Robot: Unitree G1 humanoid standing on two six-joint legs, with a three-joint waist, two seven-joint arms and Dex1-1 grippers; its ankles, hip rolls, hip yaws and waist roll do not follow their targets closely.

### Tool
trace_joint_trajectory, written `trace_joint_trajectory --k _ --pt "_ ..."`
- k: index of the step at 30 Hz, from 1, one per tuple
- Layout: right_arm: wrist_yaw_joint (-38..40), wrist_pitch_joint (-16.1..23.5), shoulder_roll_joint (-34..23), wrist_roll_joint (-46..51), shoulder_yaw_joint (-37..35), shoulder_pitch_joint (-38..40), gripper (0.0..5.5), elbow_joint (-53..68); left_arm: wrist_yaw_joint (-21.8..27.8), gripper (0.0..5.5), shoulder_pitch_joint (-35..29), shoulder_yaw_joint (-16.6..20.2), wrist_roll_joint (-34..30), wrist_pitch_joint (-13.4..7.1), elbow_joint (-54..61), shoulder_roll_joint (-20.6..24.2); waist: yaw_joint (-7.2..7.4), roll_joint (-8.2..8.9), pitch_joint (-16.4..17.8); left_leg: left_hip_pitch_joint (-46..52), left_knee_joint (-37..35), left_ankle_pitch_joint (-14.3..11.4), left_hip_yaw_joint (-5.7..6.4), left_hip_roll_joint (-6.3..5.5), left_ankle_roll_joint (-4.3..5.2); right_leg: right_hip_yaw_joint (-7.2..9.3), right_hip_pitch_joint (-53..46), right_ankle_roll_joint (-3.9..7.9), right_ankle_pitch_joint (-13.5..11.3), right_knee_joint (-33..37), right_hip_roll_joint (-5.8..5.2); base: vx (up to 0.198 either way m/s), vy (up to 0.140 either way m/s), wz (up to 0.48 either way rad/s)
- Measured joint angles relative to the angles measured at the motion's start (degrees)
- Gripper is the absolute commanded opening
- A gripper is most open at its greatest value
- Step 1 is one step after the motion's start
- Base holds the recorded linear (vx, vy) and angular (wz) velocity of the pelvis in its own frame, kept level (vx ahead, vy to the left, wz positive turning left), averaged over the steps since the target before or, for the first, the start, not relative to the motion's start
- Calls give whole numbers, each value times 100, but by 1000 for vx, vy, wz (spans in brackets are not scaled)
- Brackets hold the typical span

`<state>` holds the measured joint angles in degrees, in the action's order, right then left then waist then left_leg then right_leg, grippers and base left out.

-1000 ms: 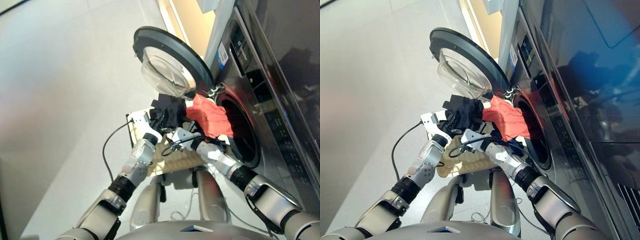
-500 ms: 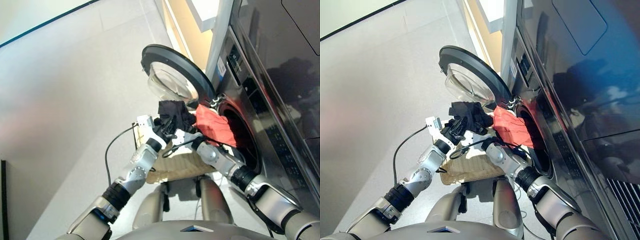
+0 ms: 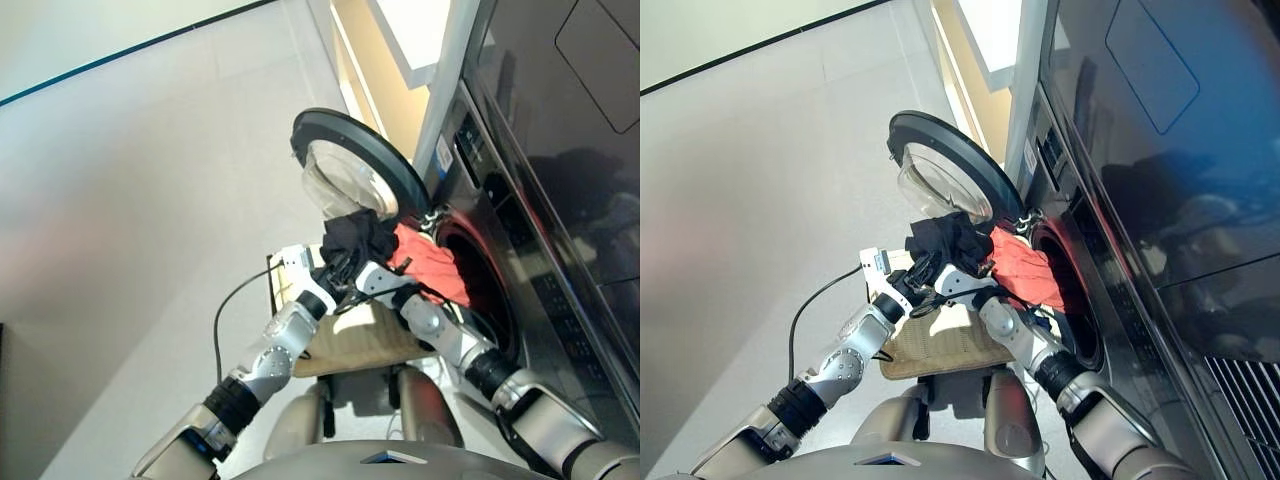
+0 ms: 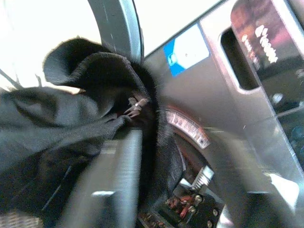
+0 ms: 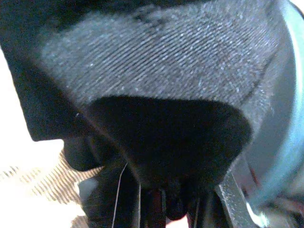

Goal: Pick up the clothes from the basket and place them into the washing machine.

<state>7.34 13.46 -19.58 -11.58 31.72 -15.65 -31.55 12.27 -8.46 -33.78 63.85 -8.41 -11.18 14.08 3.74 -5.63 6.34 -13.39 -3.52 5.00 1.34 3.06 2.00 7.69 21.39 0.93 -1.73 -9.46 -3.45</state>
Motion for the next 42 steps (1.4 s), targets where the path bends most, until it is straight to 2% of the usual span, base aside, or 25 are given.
trace_joint_trajectory --k 2,5,9,13,15,18,20,24,27,29,31,33,36,39,42 --pt "79 -59 0 105 -222 179 0 1 -13 550 143 235 -88 -35 -1 -14 9 73 -48 66 -56 6 11 8 4 20 -89 7 -10 95 13 0 0 0" --pt "245 -58 56 274 -510 502 0 17 -177 550 407 798 -234 -228 -11 -183 22 128 -80 157 -95 17 9 13 25 32 -243 31 -51 283 51 0 0 0" --pt "477 -65 258 590 -859 792 0 18 -661 550 671 1766 -216 -645 -256 -650 33 232 -114 202 -113 15 11 14 22 58 -430 55 -165 573 74 0 0 0" --pt "771 -64 523 1093 -1269 830 0 -245 -1206 550 679 2170 -444 -910 -986 -670 33 344 -123 208 -114 14 11 14 21 78 -542 72 -284 792 85 -16 8 -1" --pt "905 -65 644 1418 -1430 839 0 -403 -1405 550 687 2316 -720 -944 -1419 -663 38 387 -119 179 -115 13 8 15 17 77 -543 73 -329 857 87 -99 43 -15" --pt "1211 -18 888 2022 -1693 742 0 -751 -1719 550 593 2355 -1260 -1050 -2192 -671 58 437 -102 -86 -41 20 0 6 19 67 -286 68 -352 802 81 -141 44 -7" --pt "1408 78 1074 2500 -1968 536 0 -1017 -1855 550 436 2338 -1348 -1053 -2674 -683 75 468 0 -374 38 59 -4 -8 25 52 14 47 -391 721 68 -141 40 2" --pt "1897 336 1198 3364 -2306 -174 0 -1181 -2099 550 1 2286 -1489 -1150 -3031 -719 62 461 521 -1064 404 65 -4 -70 28 61 723 69 -376 308 -9 -143 26 35" --pt "2147 540 1185 3776 -2586 -853 0 -1273 -2220 550 -402 2227 -1643 -1196 -3085 -719 57 423 855 -1677 640 84 12 -139 9 36 1422 45 -307 -158 -120 -103 6 115" --pt "2295 731 1181 4122 -2910 -1312 0 -1418 -2289 550 -645 2161 -1760 -1272 -3065 -705 79 410 979 -2130 868 63 43 -222 3 29 1968 13 -143 -618 -208 -27 -2 223" --pt "2393 896 1204 4537 -3244 -1712 0 -1522 -2344 550 -855 2138 -1853 -1287 -3068 -682 67 396 1158 -2407 1005 56 57 -247 2 14 2273 -17 -78 -862 -248 -2 -10 106" --pt "2454 1093 1229 4917 -3470 -2011 0 -1732 -2395 550 -906 2084 -1858 -1308 -3061 -679 71 387 1198 -2641 1155 21 76 -266 32 19 2527 -38 4 -1065 -308 0 0 0" --pt "2574 1370 1195 5719 -3864 -2637 0 -2024 -2414 550 -960 2071 -1857 -1385 -2935 -650 74 370 1208 -3145 1507 -103 75 -277 41 0 3007 -78 88 -1340 -338 42 -5 20" --pt "2627 1573 1087 6105 -3994 -3089 0 -2193 -2451 550 -1015 2077 -1854 -1384 -2814 -591 30 354 1217 -3519 1827 -234 50 -276 70 -37 3340 -110 147 -1523 -318 83 -11 13" --pt "2657 1700 926 6414 -4122 -3387 0 -2350 -2451 550 -1012 2076 -1843 -1386 -2652 -539 -73 332 1210 -3789 2143 -374 -12 -253 76 -164 3594 -144 153 -1706 -303 0 0 0"
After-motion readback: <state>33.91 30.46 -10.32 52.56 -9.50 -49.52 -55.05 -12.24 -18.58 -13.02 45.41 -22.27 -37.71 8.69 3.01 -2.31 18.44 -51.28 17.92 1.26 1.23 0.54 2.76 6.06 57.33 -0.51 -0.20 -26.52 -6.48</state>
